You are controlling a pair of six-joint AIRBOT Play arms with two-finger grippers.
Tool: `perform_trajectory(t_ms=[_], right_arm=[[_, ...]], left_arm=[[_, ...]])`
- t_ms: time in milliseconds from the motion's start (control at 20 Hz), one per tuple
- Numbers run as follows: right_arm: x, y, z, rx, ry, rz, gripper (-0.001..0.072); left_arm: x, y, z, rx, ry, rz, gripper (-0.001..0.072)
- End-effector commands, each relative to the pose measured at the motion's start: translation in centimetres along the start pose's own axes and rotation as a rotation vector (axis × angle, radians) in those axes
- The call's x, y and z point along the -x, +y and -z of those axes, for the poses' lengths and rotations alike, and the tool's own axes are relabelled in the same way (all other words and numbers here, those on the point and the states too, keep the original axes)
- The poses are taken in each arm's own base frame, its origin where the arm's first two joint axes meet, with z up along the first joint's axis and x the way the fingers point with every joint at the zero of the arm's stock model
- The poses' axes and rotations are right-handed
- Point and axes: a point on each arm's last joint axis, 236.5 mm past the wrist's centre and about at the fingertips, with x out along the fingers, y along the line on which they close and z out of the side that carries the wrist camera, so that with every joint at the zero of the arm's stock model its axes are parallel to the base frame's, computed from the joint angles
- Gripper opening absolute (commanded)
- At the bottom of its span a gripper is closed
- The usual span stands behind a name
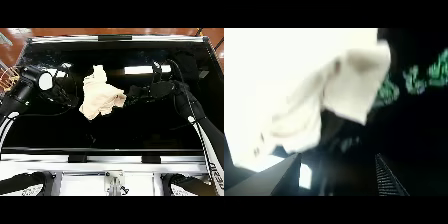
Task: Fold the shirts.
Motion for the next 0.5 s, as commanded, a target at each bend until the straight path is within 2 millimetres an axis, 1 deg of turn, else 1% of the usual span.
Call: perform_trajectory(t_ms=[0, 100, 150, 200, 250, 350, 450], right_arm=[[-2.8, -0.6, -1.0, -0.069, -0.04, -0.014, 0.058], [-5.2, -0.8, -0.7, -0.112, -0.025, -0.042, 0.0582], [-6.4, -0.4, -0.6, -0.153, -0.022, -0.077, 0.0631], [-7.7, 0.2, -0.3, -0.199, -0.018, -0.113, 0.0661], [-8.8, 0.8, 0.3, -0.226, -0.002, -0.138, 0.0661], [-10.4, 1.5, 1.9, -0.228, 0.04, -0.154, 0.0661], [-11.0, 2.2, 2.5, -0.223, 0.044, -0.156, 0.0661]], left_arm=[[-4.5, -0.8, 1.1, 0.106, 0.032, 0.078, 0.0692], [-7.3, -3.0, 1.2, 0.185, 0.03, 0.191, 0.0692], [-8.4, -4.0, 0.8, 0.228, 0.016, 0.242, 0.0692], [-9.5, -4.7, 0.4, 0.255, 0.008, 0.271, 0.0692], [-10.5, -5.0, 0.1, 0.266, 0.01, 0.277, 0.0691], [-12.5, -4.8, 0.3, 0.274, 0.031, 0.268, 0.0686], [-13.9, -4.5, 0.6, 0.286, 0.049, 0.261, 0.0679]])
